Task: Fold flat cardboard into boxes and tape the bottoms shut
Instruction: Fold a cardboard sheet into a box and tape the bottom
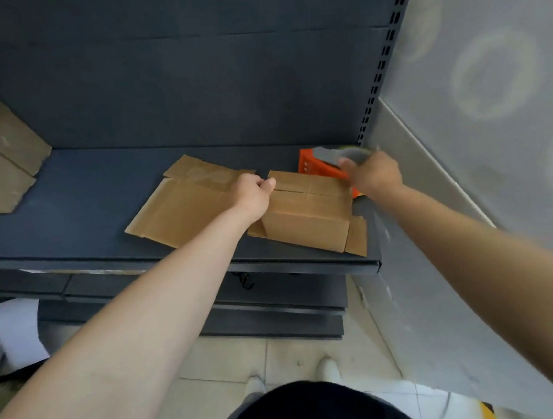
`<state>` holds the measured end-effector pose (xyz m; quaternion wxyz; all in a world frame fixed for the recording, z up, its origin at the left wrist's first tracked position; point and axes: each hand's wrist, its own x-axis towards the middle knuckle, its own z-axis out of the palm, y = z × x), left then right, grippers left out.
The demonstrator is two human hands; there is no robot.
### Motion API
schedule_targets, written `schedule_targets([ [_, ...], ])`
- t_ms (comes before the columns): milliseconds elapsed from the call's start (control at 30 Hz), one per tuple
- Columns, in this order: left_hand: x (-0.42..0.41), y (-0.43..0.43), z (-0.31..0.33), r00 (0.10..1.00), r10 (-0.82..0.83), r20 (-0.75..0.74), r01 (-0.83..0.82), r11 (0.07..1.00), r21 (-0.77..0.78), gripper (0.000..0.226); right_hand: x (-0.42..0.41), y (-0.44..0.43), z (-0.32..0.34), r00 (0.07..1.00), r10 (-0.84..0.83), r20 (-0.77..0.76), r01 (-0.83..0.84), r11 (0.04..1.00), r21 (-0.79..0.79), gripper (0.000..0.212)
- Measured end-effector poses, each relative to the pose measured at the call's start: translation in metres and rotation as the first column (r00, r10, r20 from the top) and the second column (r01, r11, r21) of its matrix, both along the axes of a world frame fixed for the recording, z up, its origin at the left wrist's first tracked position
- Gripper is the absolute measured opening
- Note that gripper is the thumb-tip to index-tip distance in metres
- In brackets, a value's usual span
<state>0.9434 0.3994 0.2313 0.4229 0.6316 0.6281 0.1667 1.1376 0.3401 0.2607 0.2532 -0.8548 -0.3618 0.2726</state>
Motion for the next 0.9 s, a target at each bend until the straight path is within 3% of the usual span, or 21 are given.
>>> schedule_targets([
  [133,0.01,-0.003,0.002,0.998,0.012,-0.055,-0.013,1.0,-0.01,0.043,-0.025,-0.016,-0.005,0.996,0.01,-0.088,-0.019,0.994,-0.104,0.054],
  [367,0.012,-0.005,0.003,0.998,-0.048,-0.04,0.044,0.995,-0.093,0.059,-0.034,-0.024,-0.006,0.992,-0.118,-0.044,0.112,0.986,-0.122,0.057],
  [567,0.008,-0.008,0.006,0.999,-0.014,0.03,0.018,0.992,-0.128,0.056,-0.036,-0.03,-0.008,0.964,-0.226,-0.138,0.213,0.972,-0.103,0.057],
  [633,0.005,-0.011,0.01,0.997,-0.008,0.073,0.018,0.991,-0.133,0.052,-0.033,-0.038,-0.009,0.931,-0.252,-0.264,0.243,0.968,-0.066,0.052],
  [733,-0.001,-0.011,0.013,0.985,0.023,0.172,0.014,0.977,-0.214,0.051,-0.031,-0.05,-0.007,0.809,-0.319,-0.493,0.326,0.942,-0.075,0.046],
  [833,-0.005,-0.013,0.022,0.965,0.053,0.258,0.013,0.969,-0.248,0.043,-0.037,-0.053,0.008,0.755,-0.382,-0.533,0.404,0.911,-0.082,0.036],
  [900,-0.005,-0.012,0.031,0.948,0.119,0.296,-0.038,0.963,-0.266,0.052,-0.039,-0.05,0.021,0.713,-0.442,-0.544,0.521,0.853,-0.011,0.038],
])
